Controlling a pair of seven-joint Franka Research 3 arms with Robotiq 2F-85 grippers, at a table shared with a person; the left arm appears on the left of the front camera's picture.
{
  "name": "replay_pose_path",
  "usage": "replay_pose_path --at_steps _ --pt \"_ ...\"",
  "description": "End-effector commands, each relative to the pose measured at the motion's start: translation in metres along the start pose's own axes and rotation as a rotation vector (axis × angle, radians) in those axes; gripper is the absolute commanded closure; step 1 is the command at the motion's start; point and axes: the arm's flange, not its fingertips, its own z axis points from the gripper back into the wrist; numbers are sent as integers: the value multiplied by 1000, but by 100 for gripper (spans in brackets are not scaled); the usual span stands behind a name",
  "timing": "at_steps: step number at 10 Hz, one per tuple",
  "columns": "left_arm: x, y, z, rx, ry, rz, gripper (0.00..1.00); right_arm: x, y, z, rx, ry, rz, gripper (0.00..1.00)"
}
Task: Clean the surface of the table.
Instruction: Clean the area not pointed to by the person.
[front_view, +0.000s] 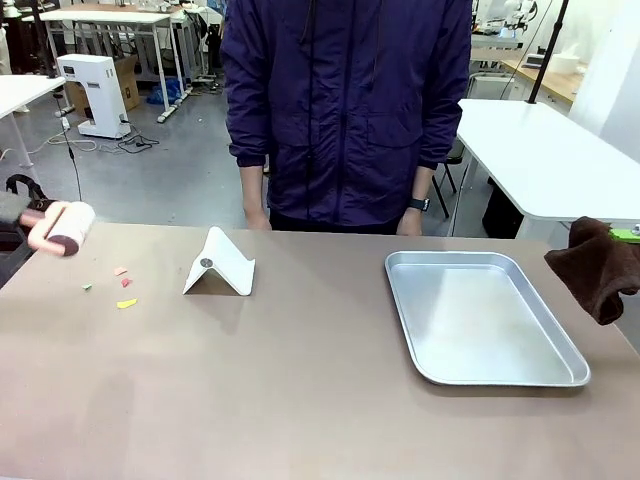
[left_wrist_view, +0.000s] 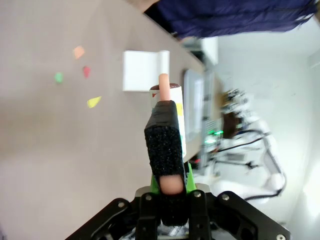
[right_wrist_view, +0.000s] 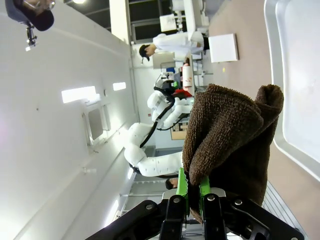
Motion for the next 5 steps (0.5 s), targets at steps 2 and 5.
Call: replay_pose_path --at_steps 2,5 --pt "-29 8 -11 174 -13 -107 80 1 5 -2 4 1 3 90" --pt "-27 23 -22 248 -158 -6 80 1 5 -2 4 1 3 90"
